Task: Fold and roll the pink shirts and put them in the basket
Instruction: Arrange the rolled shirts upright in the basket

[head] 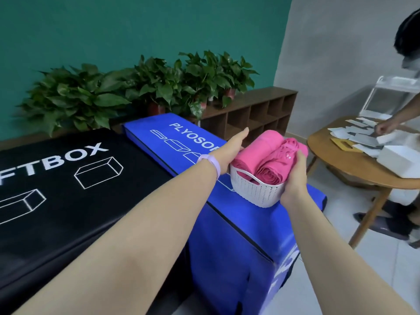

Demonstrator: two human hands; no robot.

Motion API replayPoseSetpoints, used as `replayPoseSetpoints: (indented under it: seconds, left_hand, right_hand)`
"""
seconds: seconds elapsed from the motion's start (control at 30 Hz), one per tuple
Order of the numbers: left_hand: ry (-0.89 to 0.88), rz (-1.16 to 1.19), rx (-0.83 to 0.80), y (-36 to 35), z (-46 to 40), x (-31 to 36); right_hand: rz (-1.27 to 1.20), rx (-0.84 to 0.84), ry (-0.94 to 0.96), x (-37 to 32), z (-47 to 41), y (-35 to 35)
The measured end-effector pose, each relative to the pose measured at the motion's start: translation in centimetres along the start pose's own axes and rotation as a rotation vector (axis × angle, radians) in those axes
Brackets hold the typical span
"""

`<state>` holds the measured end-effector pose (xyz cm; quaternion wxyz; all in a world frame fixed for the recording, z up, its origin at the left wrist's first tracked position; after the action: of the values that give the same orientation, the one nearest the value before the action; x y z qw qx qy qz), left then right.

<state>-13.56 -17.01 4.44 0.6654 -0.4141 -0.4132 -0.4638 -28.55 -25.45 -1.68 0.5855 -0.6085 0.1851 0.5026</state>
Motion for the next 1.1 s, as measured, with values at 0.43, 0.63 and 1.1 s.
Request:
replayPoseSetpoints:
  seconds: [0.43, 0.63, 1.1]
  left_hand:
    - [-0.116, 0.053, 0.568, 18.6, 24.1, 3.4]
    - [-0.114, 0.056, 0.865, 28.0, 43.0, 1.0]
    - [0.056, -0.24, 1.394, 39.6, 54.0, -13.2]
  right_hand:
    - [0.026, -0.68, -0.263, 9.0, 9.5, -26.9]
    - [0.065, -0.996, -0.434, 18.7, 22.1, -41.4]
    - [0.61, -1.193, -0.467, 36.5, 32.7, -50.1]
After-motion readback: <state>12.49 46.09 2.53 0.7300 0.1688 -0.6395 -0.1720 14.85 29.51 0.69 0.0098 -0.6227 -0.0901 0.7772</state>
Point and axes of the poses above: each hand's wrist, its own z-axis away from the middle knuckle, its own y-axis out of the back of the hand, x = y × z, the point moved 2 cm from there along -z, towards the middle knuckle, and after that the axes turned 6 degrees about -x, right-handed, at the moved point
